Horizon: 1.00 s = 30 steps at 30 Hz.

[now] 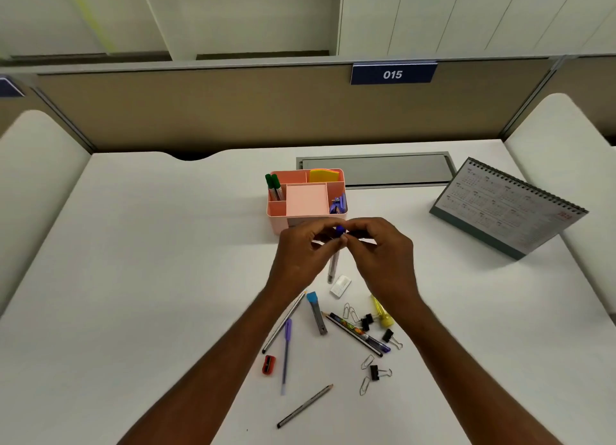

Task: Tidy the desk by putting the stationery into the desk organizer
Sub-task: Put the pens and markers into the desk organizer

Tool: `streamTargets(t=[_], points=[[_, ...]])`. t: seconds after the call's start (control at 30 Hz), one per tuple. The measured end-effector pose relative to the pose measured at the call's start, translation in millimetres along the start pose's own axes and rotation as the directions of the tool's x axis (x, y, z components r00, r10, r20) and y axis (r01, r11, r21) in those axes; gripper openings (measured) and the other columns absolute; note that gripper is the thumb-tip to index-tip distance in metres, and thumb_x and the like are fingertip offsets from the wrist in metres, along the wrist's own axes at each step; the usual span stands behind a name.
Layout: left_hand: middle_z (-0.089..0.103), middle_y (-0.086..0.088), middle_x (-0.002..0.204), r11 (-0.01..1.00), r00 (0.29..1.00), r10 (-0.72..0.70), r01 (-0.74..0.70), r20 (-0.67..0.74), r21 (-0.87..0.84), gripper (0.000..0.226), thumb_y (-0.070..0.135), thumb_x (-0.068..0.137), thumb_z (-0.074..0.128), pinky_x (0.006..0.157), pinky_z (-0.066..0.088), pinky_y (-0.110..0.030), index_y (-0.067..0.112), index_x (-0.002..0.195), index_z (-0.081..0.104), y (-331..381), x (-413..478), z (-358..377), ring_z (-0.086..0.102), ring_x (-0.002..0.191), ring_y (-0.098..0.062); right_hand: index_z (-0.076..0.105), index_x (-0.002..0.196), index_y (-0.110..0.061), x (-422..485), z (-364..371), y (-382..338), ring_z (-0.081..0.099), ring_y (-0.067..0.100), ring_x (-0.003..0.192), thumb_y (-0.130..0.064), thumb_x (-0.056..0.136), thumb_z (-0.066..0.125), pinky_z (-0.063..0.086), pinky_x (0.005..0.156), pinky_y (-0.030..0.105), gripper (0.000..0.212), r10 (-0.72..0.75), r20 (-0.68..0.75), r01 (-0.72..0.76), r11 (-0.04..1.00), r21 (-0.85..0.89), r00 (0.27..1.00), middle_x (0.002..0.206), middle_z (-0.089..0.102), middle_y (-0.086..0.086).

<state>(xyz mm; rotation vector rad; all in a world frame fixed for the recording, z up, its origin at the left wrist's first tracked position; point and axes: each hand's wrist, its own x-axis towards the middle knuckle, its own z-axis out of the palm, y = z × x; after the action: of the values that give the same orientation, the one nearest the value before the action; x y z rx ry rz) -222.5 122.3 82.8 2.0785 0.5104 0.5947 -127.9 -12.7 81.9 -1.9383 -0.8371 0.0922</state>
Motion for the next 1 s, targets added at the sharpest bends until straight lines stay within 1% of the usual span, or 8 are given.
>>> streamTargets(t=[0.13,0.27,0.33,0.43,0.6,0.73,0.87,1.0], points=[[0.078,0.001,0.109,0.998,0.992,-0.064,0.065,-0.11,0.009,0.035,0.018,0.088,0.082,0.088,0.056,-0.01,0.014,0.122,0.075,-10,13,-26,0.071,0.093,0.003,0.072,0.111,-0.022,-9,10,4,0.063,-0.006,0.096,-0.016,0.091,0.077,0.05,0.081,0.005,0.022,0.047,0.051,-0.048,0.999,0.019,0.998,0.102,0.067,-0.017],[0.077,0.009,0.1,0.993,0.96,-0.105,0.117,-0.26,0.03,0.03,0.021,0.089,0.083,0.083,0.055,-0.007,0.016,0.118,0.076,-25,34,-56,0.071,0.09,0.01,0.072,0.111,-0.024,-34,27,21,0.066,0.002,0.09,-0.016,0.09,0.077,0.054,0.079,0.016,0.023,0.223,0.239,-0.227,0.974,-0.01,0.945,0.1,0.069,-0.013],[0.077,0.009,0.099,0.991,0.94,-0.101,0.124,-0.326,0.05,0.027,0.024,0.09,0.082,0.08,0.057,-0.008,0.016,0.116,0.077,-31,45,-70,0.07,0.088,0.011,0.071,0.113,-0.025,-50,38,32,0.064,0.001,0.085,-0.017,0.09,0.077,0.05,0.074,0.013,0.025,0.269,0.333,-0.251,0.963,-0.099,0.904,0.099,0.067,-0.012],[0.078,0.008,0.098,0.988,0.904,-0.137,0.156,-0.406,0.014,0.022,0.024,0.091,0.081,0.079,0.064,-0.024,0.017,0.111,0.078,-41,63,-86,0.075,0.087,-0.001,0.066,0.118,-0.029,-74,53,45,0.062,0.001,0.084,-0.022,0.093,0.074,0.049,0.071,0.012,0.028,0.32,0.419,-0.265,0.946,-0.186,0.849,0.103,0.064,-0.012],[0.079,0.0,0.095,0.979,0.879,-0.156,0.197,-0.45,0.044,0.022,0.023,0.089,0.082,0.082,0.065,-0.039,0.012,0.107,0.078,-57,88,-98,0.076,0.084,-0.016,0.061,0.131,-0.028,-94,75,56,0.061,0.011,0.101,-0.026,0.099,0.064,0.052,0.084,0.024,0.032,0.302,0.452,-0.158,0.931,-0.329,0.839,0.12,0.062,-0.005],[0.079,-0.004,0.095,0.971,0.879,-0.163,0.223,-0.448,0.083,0.021,0.021,0.089,0.083,0.081,0.064,-0.037,0.009,0.105,0.078,-68,101,-93,0.074,0.083,-0.017,0.05,0.141,-0.028,-97,95,54,0.059,0.018,0.106,-0.026,0.1,0.056,0.051,0.08,0.029,0.041,0.227,0.463,-0.038,0.923,-0.383,0.857,0.12,0.057,-0.002],[0.079,-0.007,0.101,0.964,0.886,-0.142,0.225,-0.442,0.142,0.022,0.02,0.09,0.082,0.082,0.062,-0.03,0.006,0.107,0.077,-77,109,-82,0.072,0.088,-0.014,0.043,0.142,-0.027,-92,109,53,0.058,0.017,0.097,-0.022,0.101,0.055,0.049,0.071,0.028,0.043,0.205,0.416,-0.014,0.908,-0.418,0.886,0.115,0.056,-0.001],[0.08,-0.007,0.104,0.955,0.898,-0.152,0.24,-0.412,0.172,0.021,0.018,0.09,0.082,0.078,0.058,-0.02,0.005,0.107,0.077,-88,114,-72,0.073,0.09,-0.015,0.035,0.143,-0.029,-87,118,56,0.057,0.016,0.095,-0.021,0.1,0.056,0.055,0.073,0.031,0.048,0.217,0.413,-0.033,0.912,-0.408,0.884,0.115,0.056,-0.001]])
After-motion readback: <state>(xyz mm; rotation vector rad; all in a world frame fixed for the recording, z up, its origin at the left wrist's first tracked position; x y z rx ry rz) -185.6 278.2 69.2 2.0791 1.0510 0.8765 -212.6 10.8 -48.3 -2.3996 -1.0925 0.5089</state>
